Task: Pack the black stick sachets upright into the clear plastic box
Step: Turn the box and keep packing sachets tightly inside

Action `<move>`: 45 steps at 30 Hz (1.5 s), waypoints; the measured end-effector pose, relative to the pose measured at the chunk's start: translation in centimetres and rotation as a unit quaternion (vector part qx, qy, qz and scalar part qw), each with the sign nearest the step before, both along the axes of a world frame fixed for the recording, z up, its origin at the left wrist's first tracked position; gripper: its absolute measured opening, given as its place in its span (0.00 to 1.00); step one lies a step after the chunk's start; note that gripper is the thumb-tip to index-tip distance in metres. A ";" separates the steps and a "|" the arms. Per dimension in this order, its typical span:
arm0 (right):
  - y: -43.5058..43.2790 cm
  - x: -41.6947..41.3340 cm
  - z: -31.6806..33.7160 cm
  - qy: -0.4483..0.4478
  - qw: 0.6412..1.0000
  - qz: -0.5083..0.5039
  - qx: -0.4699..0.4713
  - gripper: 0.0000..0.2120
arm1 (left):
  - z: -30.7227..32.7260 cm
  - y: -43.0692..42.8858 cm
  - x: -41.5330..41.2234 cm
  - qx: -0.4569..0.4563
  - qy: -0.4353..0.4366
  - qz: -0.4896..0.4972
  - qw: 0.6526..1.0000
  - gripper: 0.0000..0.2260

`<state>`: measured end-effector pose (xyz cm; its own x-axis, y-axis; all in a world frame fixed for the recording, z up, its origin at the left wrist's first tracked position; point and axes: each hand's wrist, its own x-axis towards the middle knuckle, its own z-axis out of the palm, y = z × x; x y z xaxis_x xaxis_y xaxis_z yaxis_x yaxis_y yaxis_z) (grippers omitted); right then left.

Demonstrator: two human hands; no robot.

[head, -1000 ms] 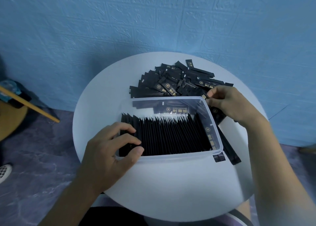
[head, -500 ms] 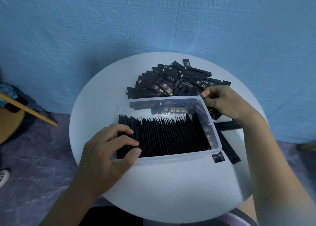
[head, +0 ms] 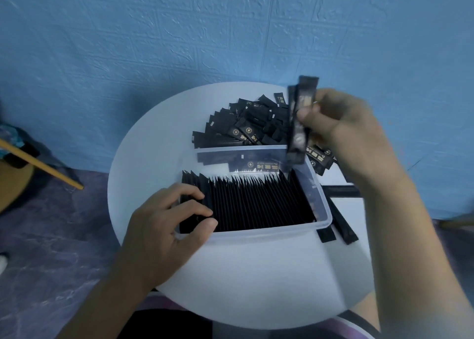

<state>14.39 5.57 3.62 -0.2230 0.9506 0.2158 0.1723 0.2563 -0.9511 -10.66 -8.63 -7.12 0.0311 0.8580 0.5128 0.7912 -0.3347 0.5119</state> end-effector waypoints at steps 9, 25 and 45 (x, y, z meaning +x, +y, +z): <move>-4.8 -7.3 -5.2 -0.252 0.945 0.140 -0.154 0.09 | 0.0 -0.5 0.5 -0.009 0.017 -0.009 1.000 0.16; -3.4 -8.0 -4.3 -0.243 0.903 0.248 -0.252 0.26 | 0.4 -0.4 -0.1 -0.015 0.035 -0.037 0.999 0.17; -3.0 -7.4 -4.9 -0.205 0.920 0.251 -0.220 0.22 | 1.1 -0.5 0.3 0.106 0.140 0.023 0.984 0.16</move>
<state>7.00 2.56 -1.28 -0.6341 0.6811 -0.3661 0.5051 0.0063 -0.8630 -10.38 -9.08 -6.05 0.1605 0.7359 0.6578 0.9080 -0.3714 0.1940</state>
